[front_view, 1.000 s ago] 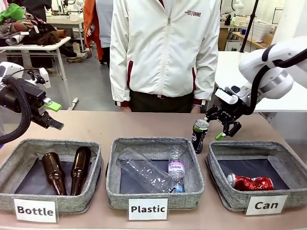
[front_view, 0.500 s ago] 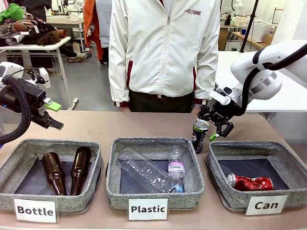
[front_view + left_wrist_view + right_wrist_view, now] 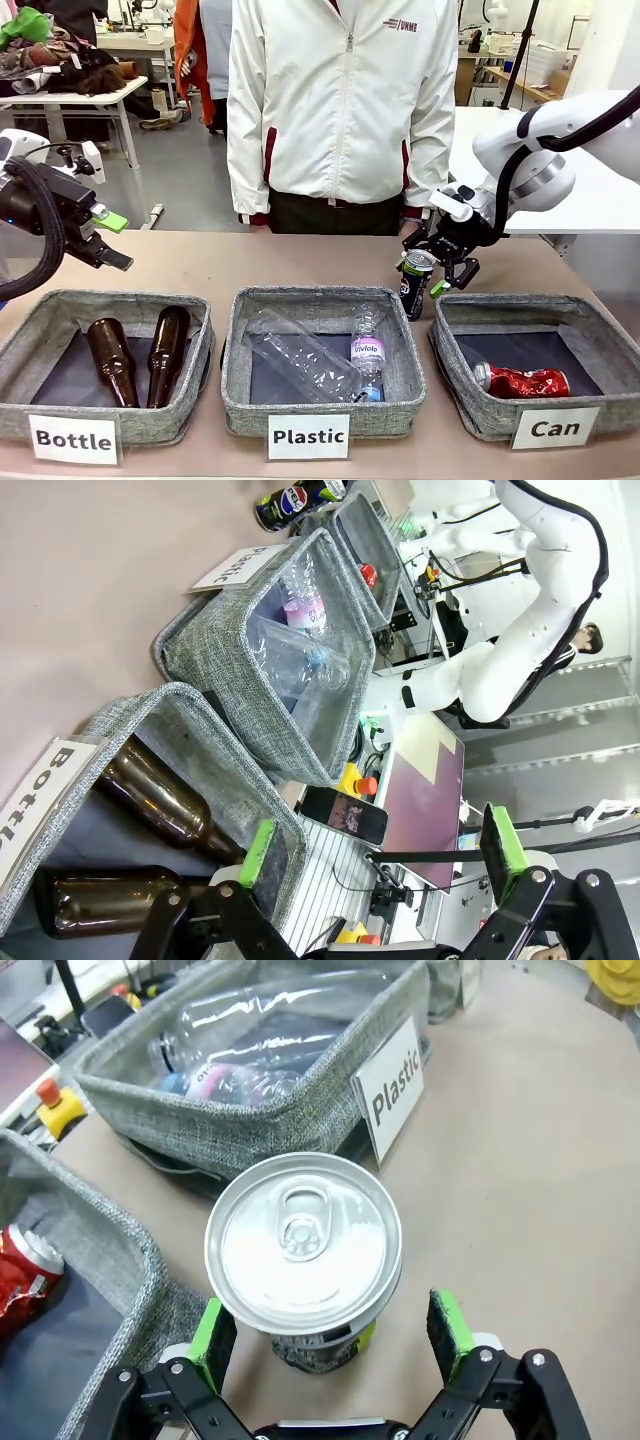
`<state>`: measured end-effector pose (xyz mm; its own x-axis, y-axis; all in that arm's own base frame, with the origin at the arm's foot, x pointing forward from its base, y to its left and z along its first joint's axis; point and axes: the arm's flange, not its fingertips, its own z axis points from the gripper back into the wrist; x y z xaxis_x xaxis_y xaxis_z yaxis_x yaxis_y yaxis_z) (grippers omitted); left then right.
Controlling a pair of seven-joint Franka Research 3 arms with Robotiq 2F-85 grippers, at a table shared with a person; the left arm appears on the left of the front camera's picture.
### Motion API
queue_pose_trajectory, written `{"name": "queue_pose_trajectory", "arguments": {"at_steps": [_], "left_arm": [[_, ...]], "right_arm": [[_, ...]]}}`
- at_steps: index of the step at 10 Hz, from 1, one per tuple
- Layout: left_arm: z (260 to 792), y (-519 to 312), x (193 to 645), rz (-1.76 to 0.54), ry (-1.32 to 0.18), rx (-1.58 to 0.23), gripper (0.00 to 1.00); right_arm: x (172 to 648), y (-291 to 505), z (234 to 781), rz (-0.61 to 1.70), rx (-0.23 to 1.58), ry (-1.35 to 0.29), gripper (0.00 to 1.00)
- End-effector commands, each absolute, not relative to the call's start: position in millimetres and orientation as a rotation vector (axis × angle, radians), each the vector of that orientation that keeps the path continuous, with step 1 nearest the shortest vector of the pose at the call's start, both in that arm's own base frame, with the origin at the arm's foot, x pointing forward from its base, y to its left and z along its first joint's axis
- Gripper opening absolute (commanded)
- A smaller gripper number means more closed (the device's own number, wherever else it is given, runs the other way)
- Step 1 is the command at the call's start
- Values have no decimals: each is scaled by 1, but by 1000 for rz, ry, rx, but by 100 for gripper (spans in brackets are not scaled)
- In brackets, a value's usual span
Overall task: Sort the can waste into the basket.
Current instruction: Pick up the can waste from the table and place it in the right Fabric basket.
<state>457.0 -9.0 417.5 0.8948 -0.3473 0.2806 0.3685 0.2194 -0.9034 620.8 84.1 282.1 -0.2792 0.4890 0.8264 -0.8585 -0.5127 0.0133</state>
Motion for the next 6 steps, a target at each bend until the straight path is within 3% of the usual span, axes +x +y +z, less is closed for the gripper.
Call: {"name": "queue_pose_trajectory", "arguments": {"at_steps": [1, 5, 6], "left_arm": [[419, -11, 454, -492, -13, -1241, 100], [419, -11, 454, -492, -13, -1241, 100], [419, -11, 454, -492, -13, -1241, 100]], "right_arm": [[629, 93, 279, 1929, 1070, -583, 100], [631, 98, 277, 1915, 1166, -586, 100], [631, 97, 276, 1924, 1165, -566, 88]]}}
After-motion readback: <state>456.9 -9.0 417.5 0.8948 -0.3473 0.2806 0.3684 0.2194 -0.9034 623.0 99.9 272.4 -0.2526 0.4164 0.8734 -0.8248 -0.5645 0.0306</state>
